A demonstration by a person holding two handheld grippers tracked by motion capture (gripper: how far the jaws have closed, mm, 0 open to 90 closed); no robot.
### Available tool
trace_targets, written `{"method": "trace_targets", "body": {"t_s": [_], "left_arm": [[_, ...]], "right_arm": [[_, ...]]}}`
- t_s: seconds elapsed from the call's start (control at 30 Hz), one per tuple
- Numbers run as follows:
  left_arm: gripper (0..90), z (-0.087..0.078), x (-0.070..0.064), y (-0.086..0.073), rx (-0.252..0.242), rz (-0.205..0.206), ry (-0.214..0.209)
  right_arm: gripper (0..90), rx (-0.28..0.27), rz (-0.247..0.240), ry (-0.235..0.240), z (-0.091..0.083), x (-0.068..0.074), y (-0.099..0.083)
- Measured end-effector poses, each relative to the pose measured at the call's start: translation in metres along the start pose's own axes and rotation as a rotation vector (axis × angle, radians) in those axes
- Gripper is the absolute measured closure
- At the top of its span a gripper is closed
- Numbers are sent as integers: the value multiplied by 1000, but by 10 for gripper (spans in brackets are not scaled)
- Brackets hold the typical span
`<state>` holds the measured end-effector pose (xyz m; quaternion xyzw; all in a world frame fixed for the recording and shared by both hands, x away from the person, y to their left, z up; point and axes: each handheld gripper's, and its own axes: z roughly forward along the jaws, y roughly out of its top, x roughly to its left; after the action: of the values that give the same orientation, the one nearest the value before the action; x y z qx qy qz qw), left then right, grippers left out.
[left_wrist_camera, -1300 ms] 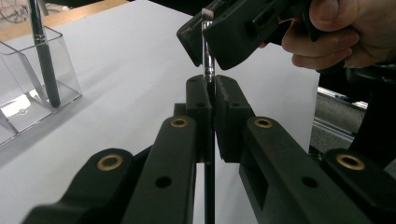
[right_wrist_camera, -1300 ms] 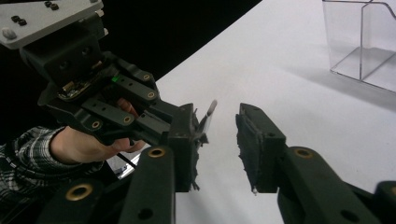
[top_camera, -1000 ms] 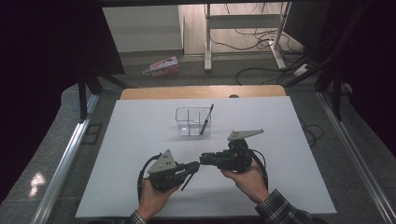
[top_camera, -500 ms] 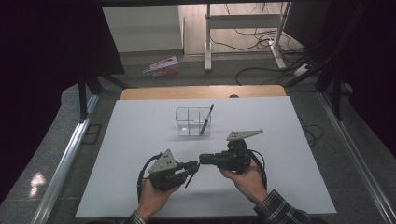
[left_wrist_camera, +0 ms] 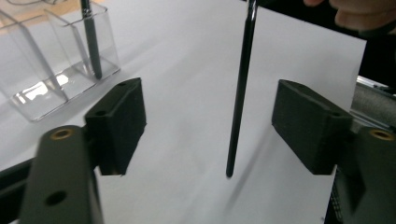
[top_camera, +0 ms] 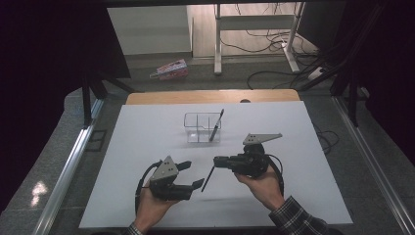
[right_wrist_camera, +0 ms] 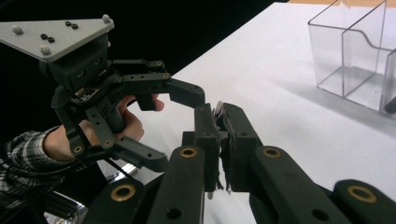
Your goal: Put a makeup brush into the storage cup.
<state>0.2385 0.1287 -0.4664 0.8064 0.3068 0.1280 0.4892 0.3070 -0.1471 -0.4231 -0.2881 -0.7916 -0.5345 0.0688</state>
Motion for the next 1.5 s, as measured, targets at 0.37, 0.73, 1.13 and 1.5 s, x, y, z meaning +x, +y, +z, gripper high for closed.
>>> {"method": "trace_targets", "body": {"t_s": [0.37,0.73,1.13,1.5], "left_arm": [[125,-7,8,-9,33,-35,37],[26,-16,9,-17,84,-45,56],[19,-24,11,-26,108,-50,76],[17,-33,11,-36,115,-51,99]], "right_arm": [[851,-1,-26,-18,-5,-4,5],[851,-3,-28,-42,-8,-10,6],[851,-20,-48,-67,-16,-15,14],[850,-43,-58,-96,-23,-22,26]]}}
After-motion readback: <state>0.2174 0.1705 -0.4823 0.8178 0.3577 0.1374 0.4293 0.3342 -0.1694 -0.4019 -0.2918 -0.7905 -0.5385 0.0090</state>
